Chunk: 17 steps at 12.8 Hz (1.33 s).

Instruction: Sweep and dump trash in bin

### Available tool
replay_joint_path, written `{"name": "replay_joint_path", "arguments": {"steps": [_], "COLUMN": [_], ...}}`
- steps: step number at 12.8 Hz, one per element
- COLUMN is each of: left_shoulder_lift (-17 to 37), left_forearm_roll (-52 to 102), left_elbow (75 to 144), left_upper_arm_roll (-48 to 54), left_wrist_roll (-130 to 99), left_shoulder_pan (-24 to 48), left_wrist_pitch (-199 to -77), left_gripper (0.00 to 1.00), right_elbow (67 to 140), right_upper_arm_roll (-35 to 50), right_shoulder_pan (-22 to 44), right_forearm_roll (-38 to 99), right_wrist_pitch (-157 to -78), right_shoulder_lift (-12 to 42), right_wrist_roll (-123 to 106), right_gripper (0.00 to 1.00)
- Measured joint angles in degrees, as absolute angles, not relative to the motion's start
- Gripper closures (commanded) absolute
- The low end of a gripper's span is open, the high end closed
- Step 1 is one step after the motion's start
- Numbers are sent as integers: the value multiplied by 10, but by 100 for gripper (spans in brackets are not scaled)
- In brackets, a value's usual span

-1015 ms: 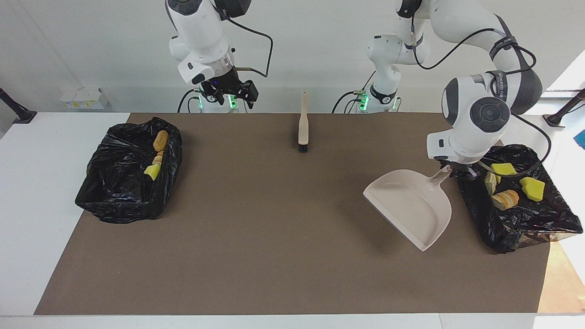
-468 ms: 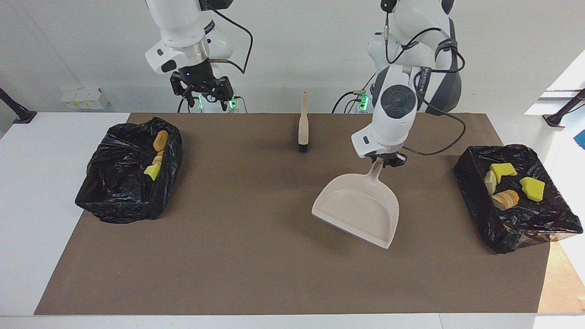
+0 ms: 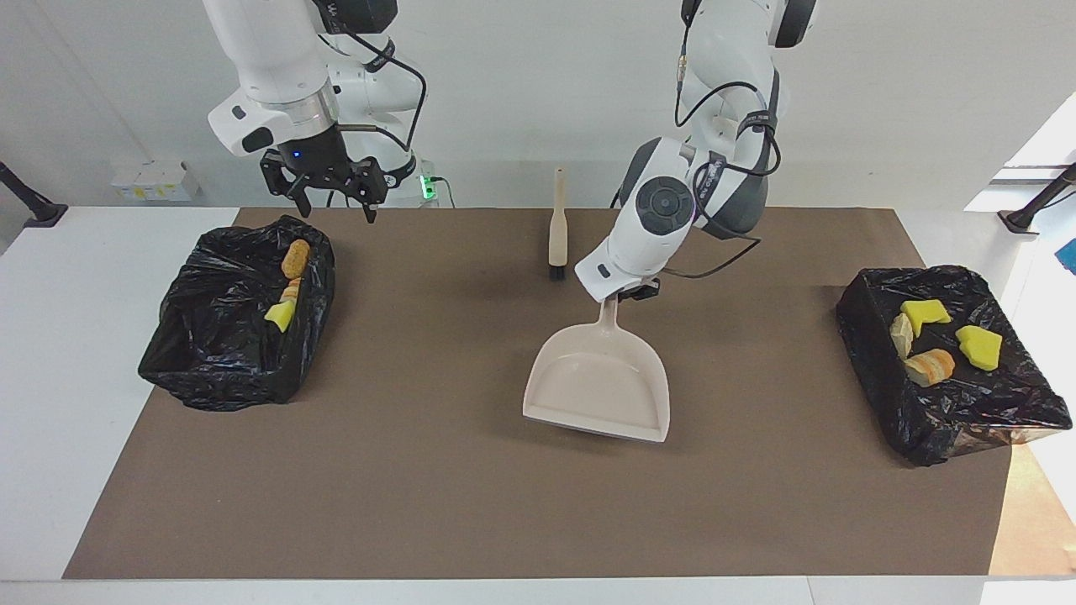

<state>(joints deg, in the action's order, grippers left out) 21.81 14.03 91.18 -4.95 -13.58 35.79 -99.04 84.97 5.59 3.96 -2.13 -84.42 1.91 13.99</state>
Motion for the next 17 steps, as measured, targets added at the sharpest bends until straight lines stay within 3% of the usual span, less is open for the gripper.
{"name": "replay_joint_path", "arguments": {"steps": [3, 4, 8, 13, 17], "left_shoulder_lift": [248, 255, 256, 172, 160], "left_forearm_roll": [156, 158, 160, 155, 127], "left_elbow": [925, 934, 950, 947, 942], "left_upper_arm_roll": [-49, -48, -54, -90, -162], "left_wrist_roll": [-150, -150, -151, -151, -131], "left_shoulder_pan": [374, 382, 401, 358, 345], "left_wrist_pitch": [-1035, -1053, -1082, -1026, -1025], "left_gripper": [100, 1, 0, 0, 0], "right_elbow": [820, 818, 825, 848, 855], "right_upper_arm_roll": [52, 48, 24, 19, 19], "right_shoulder_pan": [41, 41, 41, 36, 33], "right_forearm_roll": [-23, -23, -20, -11, -9], "right_wrist_pitch": [-828, -827, -824, -824, -824], "right_shoulder_lift": [34, 35, 35, 24, 18], "right_wrist_roll": [119, 117, 88, 75, 74], "right_gripper": [0, 0, 0, 0, 0]}}
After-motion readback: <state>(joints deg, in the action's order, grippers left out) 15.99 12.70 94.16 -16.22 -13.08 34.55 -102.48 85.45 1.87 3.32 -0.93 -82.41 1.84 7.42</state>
